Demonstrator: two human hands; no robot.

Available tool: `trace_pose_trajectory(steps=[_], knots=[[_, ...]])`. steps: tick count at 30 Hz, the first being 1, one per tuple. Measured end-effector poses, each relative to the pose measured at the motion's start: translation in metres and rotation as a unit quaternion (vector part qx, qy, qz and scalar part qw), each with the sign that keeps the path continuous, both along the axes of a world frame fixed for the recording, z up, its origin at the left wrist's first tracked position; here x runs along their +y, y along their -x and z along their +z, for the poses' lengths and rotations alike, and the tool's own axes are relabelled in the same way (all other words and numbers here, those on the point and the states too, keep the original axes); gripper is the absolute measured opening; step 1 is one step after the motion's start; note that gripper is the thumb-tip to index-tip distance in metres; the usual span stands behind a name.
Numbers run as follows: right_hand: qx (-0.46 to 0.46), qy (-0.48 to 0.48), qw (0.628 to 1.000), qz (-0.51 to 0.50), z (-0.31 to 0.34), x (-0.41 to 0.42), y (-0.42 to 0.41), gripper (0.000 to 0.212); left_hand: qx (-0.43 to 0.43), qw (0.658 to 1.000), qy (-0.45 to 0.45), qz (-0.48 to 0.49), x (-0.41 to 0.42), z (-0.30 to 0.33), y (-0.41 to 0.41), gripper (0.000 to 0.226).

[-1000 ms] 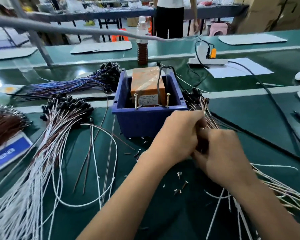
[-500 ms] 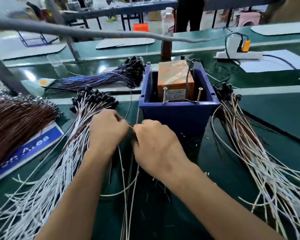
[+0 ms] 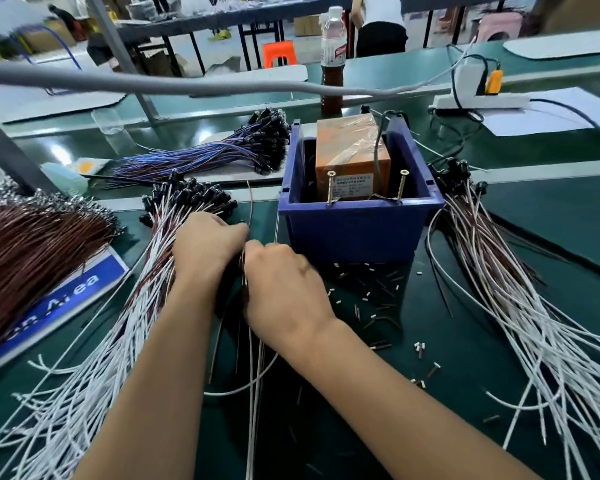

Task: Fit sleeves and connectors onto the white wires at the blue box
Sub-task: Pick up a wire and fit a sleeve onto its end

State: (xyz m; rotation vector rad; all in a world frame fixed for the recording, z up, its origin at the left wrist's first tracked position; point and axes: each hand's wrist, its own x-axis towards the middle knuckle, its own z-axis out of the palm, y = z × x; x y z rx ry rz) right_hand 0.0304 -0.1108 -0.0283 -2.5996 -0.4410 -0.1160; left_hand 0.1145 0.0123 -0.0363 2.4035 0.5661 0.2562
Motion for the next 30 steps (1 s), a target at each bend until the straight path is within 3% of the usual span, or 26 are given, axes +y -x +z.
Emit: trace_pose_trajectory(steps=[3, 5, 8, 10, 13, 16, 18, 19, 21, 24, 25, 30], knots=[[0.007, -0.085, 0.996, -0.036, 0.001, 0.004, -0.006, 0.029, -0.064, 0.995, 0.077, 0.029, 0.0, 0.011, 0.006, 0.018], [0.01, -0.146, 0.988, -0.056, 0.003, 0.005, -0.009, 0.027, -0.1, 0.969, 0.222, 0.047, -0.003, 0.021, 0.008, 0.022], [-0.015, -0.209, 0.975, -0.073, 0.009, 0.004, -0.009, 0.012, -0.131, 0.87, 0.474, 0.04, -0.006, 0.041, 0.011, 0.02], [-0.033, -0.235, 0.969, -0.07, 0.015, 0.0, -0.01, 0.019, -0.153, 0.791, 0.592, 0.024, -0.008, 0.054, 0.013, 0.018], [0.01, -0.32, 0.947, -0.033, 0.025, -0.015, -0.014, 0.026, -0.183, 0.709, 0.68, -0.013, -0.013, 0.068, 0.012, 0.015], [0.059, -0.398, 0.916, -0.008, 0.039, -0.039, -0.013, 0.026, -0.217, 0.602, 0.763, -0.093, -0.019, 0.081, 0.019, 0.032], [0.062, -0.388, 0.919, 0.014, 0.05, -0.059, -0.011, 0.024, -0.242, 0.522, 0.806, -0.138, -0.021, 0.087, 0.026, 0.039], [0.051, -0.366, 0.929, 0.026, 0.056, -0.07, -0.01, 0.022, -0.252, 0.5, 0.812, -0.166, -0.021, 0.089, 0.03, 0.038], [0.01, -0.3, 0.953, 0.038, 0.063, -0.09, -0.008, 0.019, -0.255, 0.515, 0.784, -0.235, -0.022, 0.09, 0.037, 0.028], [-0.047, -0.233, 0.971, 0.036, 0.065, -0.115, -0.005, 0.015, -0.215, 0.626, 0.671, -0.334, -0.027, 0.078, 0.048, 0.028], [-0.054, -0.226, 0.972, 0.036, 0.063, -0.121, -0.004, 0.014, -0.192, 0.648, 0.641, -0.364, -0.03, 0.071, 0.05, 0.032], [-0.117, -0.148, 0.981, 0.035, 0.053, -0.139, 0.004, 0.015, -0.12, 0.695, 0.567, -0.425, -0.047, 0.035, 0.058, 0.03]])
